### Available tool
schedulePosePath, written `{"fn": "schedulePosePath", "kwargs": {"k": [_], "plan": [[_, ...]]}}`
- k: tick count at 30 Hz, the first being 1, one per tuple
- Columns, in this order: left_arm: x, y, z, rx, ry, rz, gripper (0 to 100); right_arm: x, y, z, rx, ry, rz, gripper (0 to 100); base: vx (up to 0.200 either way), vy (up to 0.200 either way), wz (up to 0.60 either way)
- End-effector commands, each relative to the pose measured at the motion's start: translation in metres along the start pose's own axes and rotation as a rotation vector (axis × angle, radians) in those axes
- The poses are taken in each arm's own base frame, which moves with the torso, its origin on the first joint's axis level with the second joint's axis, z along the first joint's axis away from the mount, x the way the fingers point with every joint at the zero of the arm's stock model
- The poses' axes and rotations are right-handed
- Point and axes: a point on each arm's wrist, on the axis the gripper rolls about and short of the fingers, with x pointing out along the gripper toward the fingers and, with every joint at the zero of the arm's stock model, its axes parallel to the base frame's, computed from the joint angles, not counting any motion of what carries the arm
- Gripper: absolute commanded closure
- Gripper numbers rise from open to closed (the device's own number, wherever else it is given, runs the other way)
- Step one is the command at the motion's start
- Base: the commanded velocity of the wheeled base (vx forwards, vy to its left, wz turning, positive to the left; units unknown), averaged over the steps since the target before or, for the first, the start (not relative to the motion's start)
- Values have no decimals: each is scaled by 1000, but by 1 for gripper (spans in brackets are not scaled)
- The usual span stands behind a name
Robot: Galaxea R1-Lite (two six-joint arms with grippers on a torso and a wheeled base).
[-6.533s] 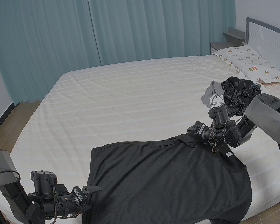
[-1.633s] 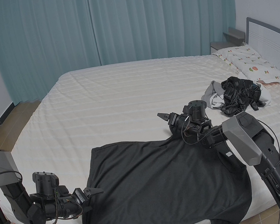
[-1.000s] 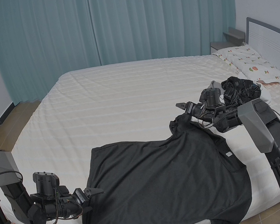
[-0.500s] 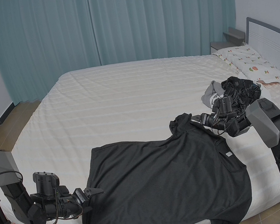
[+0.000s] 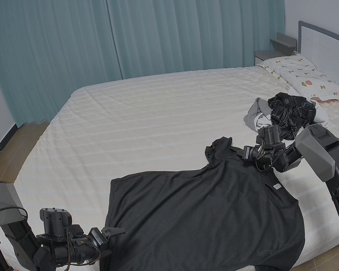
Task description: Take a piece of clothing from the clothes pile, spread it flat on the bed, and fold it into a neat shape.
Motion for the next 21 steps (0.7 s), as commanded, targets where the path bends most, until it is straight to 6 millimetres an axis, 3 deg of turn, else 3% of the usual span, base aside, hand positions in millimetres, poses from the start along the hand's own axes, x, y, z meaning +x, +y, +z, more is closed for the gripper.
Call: {"fn": "schedulePosePath", "kwargs": {"k": [1, 11, 15, 21], "plan": [[0, 0, 0, -2, 0, 0, 0, -1, -5, 3, 6, -18, -4, 100, 0, 0, 0], [2, -3, 6, -8, -22, -13, 0, -4, -17, 11, 28, -57, -15, 100, 0, 0, 0], [9, -24, 32, -114, -184, -41, 0, -11, -23, 19, 87, -90, -17, 100, 0, 0, 0], [26, -43, 64, -96, -363, -33, 0, -12, -24, 13, 88, -87, -17, 100, 0, 0, 0]]}}
